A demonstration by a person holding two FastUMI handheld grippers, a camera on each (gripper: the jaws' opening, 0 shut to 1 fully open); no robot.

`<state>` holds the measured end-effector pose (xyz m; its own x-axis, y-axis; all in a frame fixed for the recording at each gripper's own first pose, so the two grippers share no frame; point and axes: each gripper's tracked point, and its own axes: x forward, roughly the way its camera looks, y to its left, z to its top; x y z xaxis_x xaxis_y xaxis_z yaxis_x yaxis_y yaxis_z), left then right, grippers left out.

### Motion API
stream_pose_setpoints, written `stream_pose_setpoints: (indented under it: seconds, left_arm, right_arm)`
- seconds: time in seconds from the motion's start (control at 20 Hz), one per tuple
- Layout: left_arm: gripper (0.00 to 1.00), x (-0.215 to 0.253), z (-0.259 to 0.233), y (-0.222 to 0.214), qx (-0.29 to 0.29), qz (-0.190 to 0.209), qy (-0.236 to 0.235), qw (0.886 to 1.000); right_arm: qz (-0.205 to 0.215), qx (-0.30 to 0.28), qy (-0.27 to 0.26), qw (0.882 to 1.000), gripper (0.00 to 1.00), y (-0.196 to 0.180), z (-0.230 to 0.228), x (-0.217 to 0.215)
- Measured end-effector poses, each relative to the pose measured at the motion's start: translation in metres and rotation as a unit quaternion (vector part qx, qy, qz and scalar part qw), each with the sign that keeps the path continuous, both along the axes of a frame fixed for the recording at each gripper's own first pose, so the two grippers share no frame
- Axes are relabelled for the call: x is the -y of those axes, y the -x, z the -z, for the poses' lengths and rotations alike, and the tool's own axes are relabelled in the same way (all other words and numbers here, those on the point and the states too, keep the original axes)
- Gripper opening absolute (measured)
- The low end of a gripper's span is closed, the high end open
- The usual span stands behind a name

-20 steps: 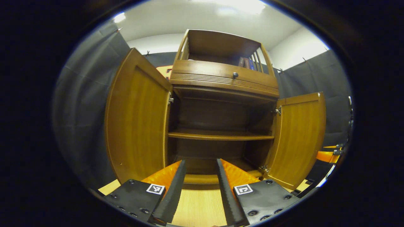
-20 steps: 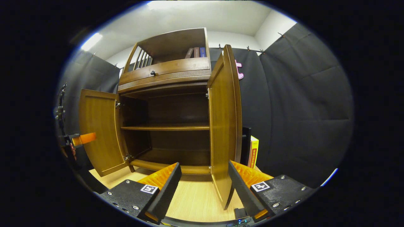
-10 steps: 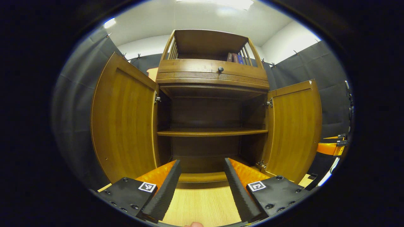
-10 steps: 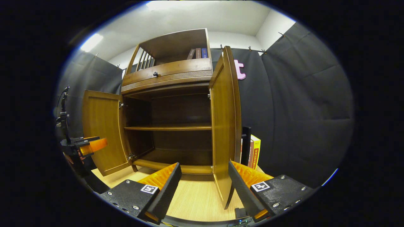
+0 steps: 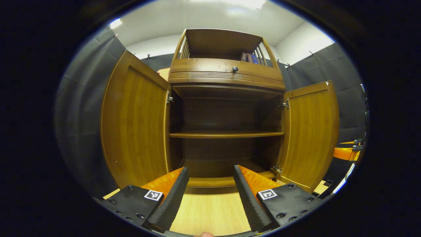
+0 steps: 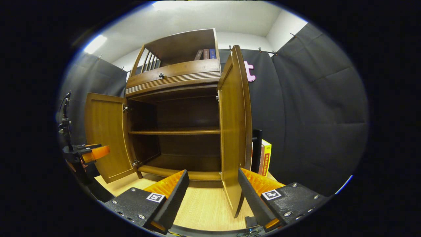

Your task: Open the right door of the double-door shoe cabinet with the right hand, and open the left door with the left hand.

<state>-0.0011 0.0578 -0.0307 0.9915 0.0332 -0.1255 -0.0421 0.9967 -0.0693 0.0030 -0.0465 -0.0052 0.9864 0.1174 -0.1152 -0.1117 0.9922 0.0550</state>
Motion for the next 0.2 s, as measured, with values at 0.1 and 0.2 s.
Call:
stream_pose_setpoints:
  seconds: [0.1, 0.2]
  left_arm:
    - [0.89, -0.0016, -0.0004, 0.0004, 0.002, 0.000, -0.002, 1.000]
    - [0.89, 0.0003, 0.0002, 0.0008, 0.001, 0.001, -0.001, 1.000]
  right_arm:
    - [-0.001, 0.000, 0.004, 1.000, 0.98, 0.0012, -0.0001, -0.0014]
    - [-0.002, -0.001, 0.008, 1.000, 0.98, 0.0015, 0.0001, -0.0017]
